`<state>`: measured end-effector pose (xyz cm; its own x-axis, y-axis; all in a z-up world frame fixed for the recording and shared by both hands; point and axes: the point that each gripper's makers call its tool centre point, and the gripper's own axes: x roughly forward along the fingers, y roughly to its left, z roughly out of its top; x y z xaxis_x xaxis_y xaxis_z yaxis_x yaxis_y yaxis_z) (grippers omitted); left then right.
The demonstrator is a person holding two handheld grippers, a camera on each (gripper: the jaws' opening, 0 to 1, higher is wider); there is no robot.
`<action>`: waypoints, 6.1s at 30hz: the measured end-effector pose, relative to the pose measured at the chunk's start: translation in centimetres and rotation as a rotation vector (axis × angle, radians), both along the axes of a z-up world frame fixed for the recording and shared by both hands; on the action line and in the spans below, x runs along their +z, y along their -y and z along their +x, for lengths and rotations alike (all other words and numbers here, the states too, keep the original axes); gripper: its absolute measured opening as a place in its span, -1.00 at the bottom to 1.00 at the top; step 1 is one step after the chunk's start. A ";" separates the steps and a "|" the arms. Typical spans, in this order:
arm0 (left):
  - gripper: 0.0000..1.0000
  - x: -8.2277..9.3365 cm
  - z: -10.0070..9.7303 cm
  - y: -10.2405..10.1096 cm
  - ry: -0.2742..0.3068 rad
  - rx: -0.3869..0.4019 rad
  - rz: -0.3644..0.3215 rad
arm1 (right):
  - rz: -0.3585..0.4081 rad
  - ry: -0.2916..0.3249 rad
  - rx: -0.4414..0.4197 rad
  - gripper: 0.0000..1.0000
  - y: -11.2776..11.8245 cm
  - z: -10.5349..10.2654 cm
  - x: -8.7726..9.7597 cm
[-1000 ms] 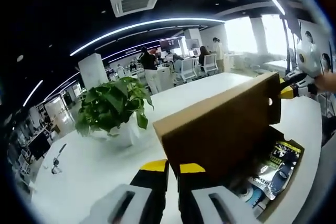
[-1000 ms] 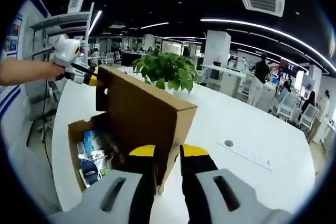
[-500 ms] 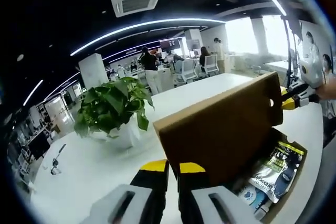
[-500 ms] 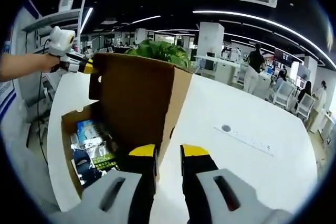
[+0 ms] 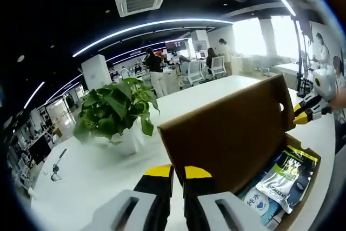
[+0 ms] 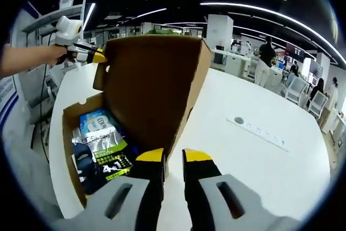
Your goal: Operate the shoe box by opening the lid, removing the specified soft item, and placing it in the target area until the item is outside and the box remains undamaged.
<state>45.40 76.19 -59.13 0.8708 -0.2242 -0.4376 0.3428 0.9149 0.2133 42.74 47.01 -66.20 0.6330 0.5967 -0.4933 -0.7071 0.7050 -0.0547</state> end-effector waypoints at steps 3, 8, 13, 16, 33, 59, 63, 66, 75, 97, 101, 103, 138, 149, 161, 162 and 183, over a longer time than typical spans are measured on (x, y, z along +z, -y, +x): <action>-0.89 -0.1 0.3 0.0 -0.001 -0.001 -0.001 | -0.003 -0.008 0.011 -0.86 -0.1 0.0 -0.2; -0.89 -0.5 1.0 0.0 -0.003 -0.003 -0.005 | -0.009 -0.014 0.022 -0.91 -0.5 0.3 -0.6; -0.89 -0.8 1.6 0.0 -0.008 -0.001 -0.004 | -0.032 0.004 0.029 -0.95 -0.6 0.6 -0.8; -0.88 -1.0 1.8 0.0 -0.010 -0.001 0.000 | -0.031 0.006 0.030 -0.96 -0.6 0.6 -0.8; -0.84 -3.3 2.0 -0.9 -0.076 0.050 0.011 | -0.049 0.045 0.068 -0.97 -0.7 1.7 -0.9; -0.96 -6.8 -0.2 -1.4 -0.147 0.110 -0.008 | -0.058 0.018 0.061 -0.94 -0.7 3.0 -1.7; -0.96 -7.0 0.1 -1.3 -0.152 0.106 0.006 | -0.056 0.007 0.054 -0.93 -0.7 3.2 -1.9; -0.97 -7.2 0.2 -1.3 -0.156 0.105 0.012 | -0.056 0.002 0.050 -0.93 -0.7 3.3 -2.0; -0.97 -7.8 0.7 -1.3 -0.168 0.098 0.021 | -0.057 -0.013 0.044 -0.92 -0.7 3.5 -2.4; -0.96 -7.9 0.7 -1.0 -0.182 0.089 0.044 | -0.050 -0.056 0.003 -0.92 -0.7 3.8 -2.6; -0.96 -7.7 0.6 -0.9 -0.192 0.090 0.053 | -0.052 -0.064 -0.009 -0.88 -0.7 3.9 -2.6; -0.96 -7.1 0.6 -0.3 -0.179 0.075 0.036 | -0.050 -0.064 -0.014 -0.83 -0.6 3.9 -2.5; -0.45 -8.2 -8.2 6.6 -0.361 -0.091 -0.055 | -0.015 -0.099 0.005 -0.01 1.5 -3.8 0.5; -0.40 -10.7 -11.5 9.9 -0.489 -0.169 -0.100 | -0.016 -0.065 0.054 0.18 2.2 -7.1 1.1; -0.39 -12.2 -13.0 12.0 -0.604 -0.194 -0.191 | -0.003 -0.063 0.024 0.26 3.8 -9.6 1.3; -0.40 -12.4 -13.0 12.0 -0.612 -0.197 -0.190 | -0.002 -0.065 0.021 0.26 3.9 -9.8 1.3; -0.57 -13.7 -13.5 14.5 -0.824 -0.146 -0.443 | 0.023 -0.096 0.016 0.27 3.9 -12.3 0.7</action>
